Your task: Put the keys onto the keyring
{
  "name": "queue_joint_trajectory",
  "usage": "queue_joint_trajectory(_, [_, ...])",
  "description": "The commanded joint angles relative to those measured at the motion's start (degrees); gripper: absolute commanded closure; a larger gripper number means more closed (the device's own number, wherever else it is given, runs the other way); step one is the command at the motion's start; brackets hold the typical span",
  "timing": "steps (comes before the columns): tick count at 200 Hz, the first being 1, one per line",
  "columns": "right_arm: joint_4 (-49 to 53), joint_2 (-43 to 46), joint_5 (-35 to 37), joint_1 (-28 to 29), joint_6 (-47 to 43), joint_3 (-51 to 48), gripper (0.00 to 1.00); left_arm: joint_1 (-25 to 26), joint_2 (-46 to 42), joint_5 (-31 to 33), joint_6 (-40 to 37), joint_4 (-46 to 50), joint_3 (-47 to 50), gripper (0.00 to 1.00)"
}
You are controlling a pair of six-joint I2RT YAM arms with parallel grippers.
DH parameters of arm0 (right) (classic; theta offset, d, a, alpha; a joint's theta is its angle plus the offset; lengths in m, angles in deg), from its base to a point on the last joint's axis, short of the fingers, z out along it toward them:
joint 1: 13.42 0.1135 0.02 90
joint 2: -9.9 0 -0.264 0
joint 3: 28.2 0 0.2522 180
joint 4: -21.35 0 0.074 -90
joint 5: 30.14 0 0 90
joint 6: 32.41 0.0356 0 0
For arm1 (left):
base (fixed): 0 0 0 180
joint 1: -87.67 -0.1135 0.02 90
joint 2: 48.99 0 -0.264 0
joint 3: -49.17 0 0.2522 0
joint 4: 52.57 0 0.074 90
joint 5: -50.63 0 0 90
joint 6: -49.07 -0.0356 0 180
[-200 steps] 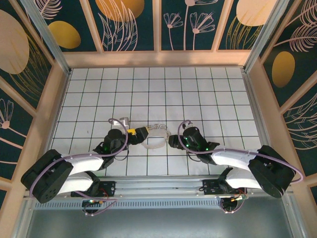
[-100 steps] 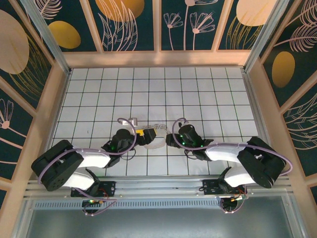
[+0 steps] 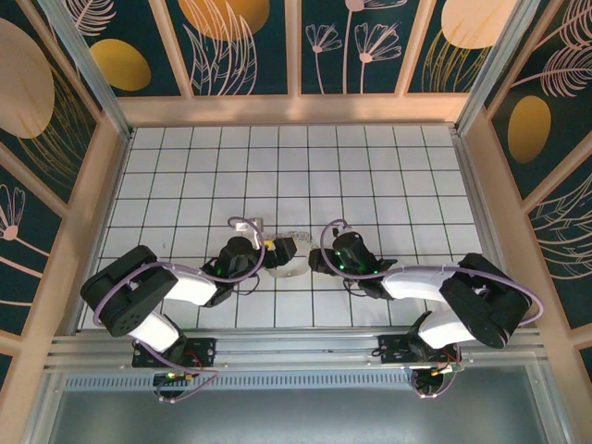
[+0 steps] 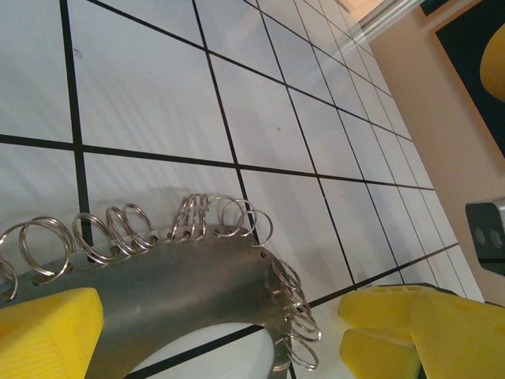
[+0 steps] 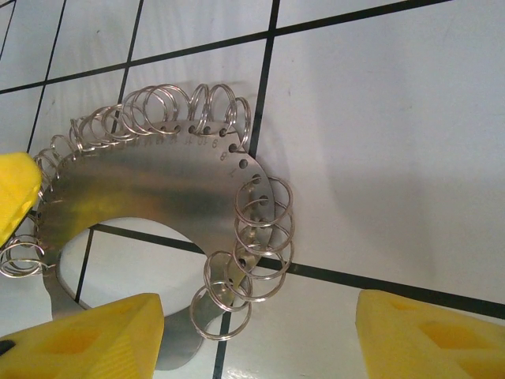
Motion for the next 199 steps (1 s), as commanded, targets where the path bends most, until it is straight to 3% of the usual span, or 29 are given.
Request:
queue_joint_trajectory(1, [-1.52, -0.49, -1.22, 0.46, 0.6, 0.91, 0.33, 0.29, 0.66, 2.44, -2.33, -1.17, -1.43, 0.01])
queue_joint_trajectory(123, [-6.0, -5.82, -4.68, 0.45, 1.49, 4.11, 0.34, 0.2, 0.75, 6.12, -6.53, 1.49, -2.8, 0.01])
queue_joint_trajectory(167, [-4.76, -3.67, -4.44, 0.9, 2.01, 3.15, 0.34, 0.2, -0.95, 2.67, -5.45, 2.37, -2.11, 0.01])
queue_joint_trajectory(199, [-2.05, -1.17, -3.35, 1.58, 1.99, 2.61, 0.34, 0.2, -2.06, -2.62, -6.18, 11.06, -5.32, 0.01])
